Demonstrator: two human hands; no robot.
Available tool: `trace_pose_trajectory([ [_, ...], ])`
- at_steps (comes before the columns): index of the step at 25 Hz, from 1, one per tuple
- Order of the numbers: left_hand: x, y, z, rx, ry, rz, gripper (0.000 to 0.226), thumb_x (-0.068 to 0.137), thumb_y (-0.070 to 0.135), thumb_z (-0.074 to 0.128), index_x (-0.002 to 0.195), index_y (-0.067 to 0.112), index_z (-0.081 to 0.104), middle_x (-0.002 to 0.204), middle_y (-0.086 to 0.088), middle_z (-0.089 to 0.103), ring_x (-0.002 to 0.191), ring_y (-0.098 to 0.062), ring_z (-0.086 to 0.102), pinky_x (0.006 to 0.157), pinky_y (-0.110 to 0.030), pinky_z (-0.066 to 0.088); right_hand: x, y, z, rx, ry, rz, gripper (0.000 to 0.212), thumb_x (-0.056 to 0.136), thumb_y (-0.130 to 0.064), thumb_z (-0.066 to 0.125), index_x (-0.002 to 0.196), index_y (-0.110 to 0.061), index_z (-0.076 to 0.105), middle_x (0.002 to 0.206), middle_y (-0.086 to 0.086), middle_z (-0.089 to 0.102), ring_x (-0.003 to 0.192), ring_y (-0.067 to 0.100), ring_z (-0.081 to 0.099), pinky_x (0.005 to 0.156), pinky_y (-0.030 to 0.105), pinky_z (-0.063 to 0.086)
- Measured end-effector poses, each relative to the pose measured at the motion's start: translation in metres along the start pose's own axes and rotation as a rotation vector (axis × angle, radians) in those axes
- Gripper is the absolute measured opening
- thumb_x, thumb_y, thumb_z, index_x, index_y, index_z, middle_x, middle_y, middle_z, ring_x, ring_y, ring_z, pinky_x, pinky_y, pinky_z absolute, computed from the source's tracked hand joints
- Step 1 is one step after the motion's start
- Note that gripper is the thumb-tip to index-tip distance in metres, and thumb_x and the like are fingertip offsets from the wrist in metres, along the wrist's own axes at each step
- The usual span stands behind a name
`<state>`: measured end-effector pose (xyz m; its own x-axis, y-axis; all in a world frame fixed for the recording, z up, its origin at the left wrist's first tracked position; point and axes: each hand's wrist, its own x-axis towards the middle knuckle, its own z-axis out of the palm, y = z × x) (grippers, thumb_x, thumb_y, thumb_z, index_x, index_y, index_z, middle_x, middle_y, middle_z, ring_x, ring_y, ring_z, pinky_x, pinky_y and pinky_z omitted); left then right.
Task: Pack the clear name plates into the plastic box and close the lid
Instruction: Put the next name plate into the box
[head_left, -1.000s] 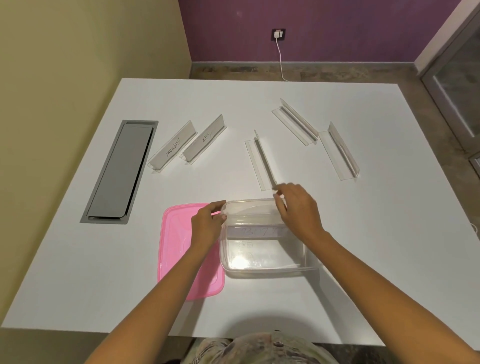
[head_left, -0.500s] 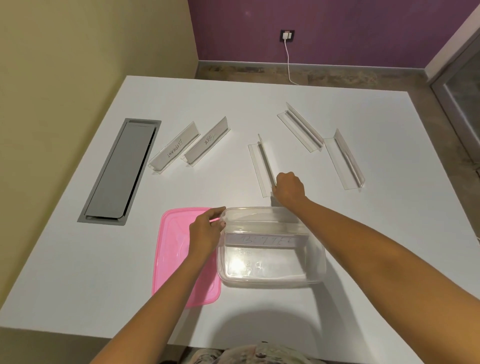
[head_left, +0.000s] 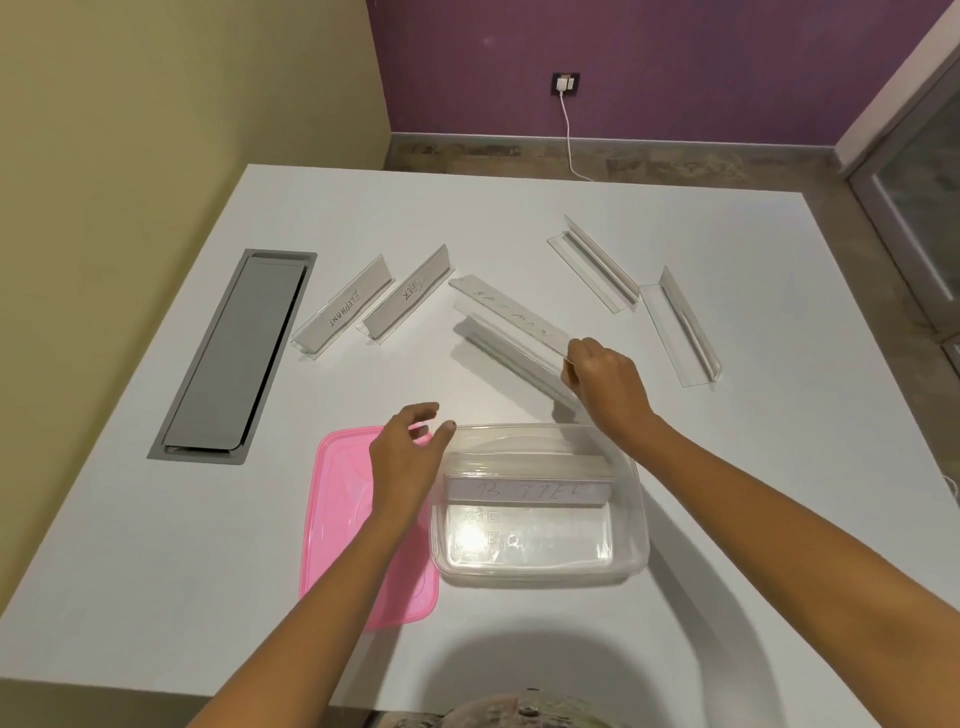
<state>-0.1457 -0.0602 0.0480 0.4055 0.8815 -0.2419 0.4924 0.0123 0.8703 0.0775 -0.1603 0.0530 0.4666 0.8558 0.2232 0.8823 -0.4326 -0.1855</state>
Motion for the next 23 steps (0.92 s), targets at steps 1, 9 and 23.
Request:
trace_pose_trajectory([
  [1,0.003,0.006,0.0,-0.026,0.01,-0.007,0.032,0.083,0.029,0.068,0.113,0.02,0.064,0.111,0.008,0.066,0.094,-0.01,0.062,0.077,-0.016,0.044,-0.006,0.0,-0.007,-0.008,0.063,-0.036,0.015,0.078,0.012,0.058,0.067,0.002,0.056,0.058,0.017,0.056,0.045,0.024,0.041,0.04,0.033,0.041],
  [9,0.041,0.046,-0.021,-0.769,-0.178,-0.349,0.023,0.087,0.029,0.064,0.089,0.006,0.064,0.099,-0.012,0.067,0.092,-0.024,0.07,0.075,-0.031,0.06,-0.06,-0.008,-0.041,-0.085,0.296,-0.312,0.01,0.078,0.001,0.069,0.069,-0.002,0.065,0.053,0.008,0.054,0.043,0.022,0.048,0.033,0.032,0.044],
  [23,-0.005,0.037,-0.026,-0.483,-0.163,-0.112,0.01,0.088,-0.002,0.057,0.088,0.004,0.065,0.08,-0.014,0.069,0.059,-0.011,0.07,0.057,-0.022,0.059,-0.072,-0.036,-0.058,0.322,-0.287,0.219,0.062,0.071,-0.043,0.076,0.125,-0.03,0.049,0.122,-0.005,0.057,0.109,0.017,0.055,0.092,0.037,0.045],
])
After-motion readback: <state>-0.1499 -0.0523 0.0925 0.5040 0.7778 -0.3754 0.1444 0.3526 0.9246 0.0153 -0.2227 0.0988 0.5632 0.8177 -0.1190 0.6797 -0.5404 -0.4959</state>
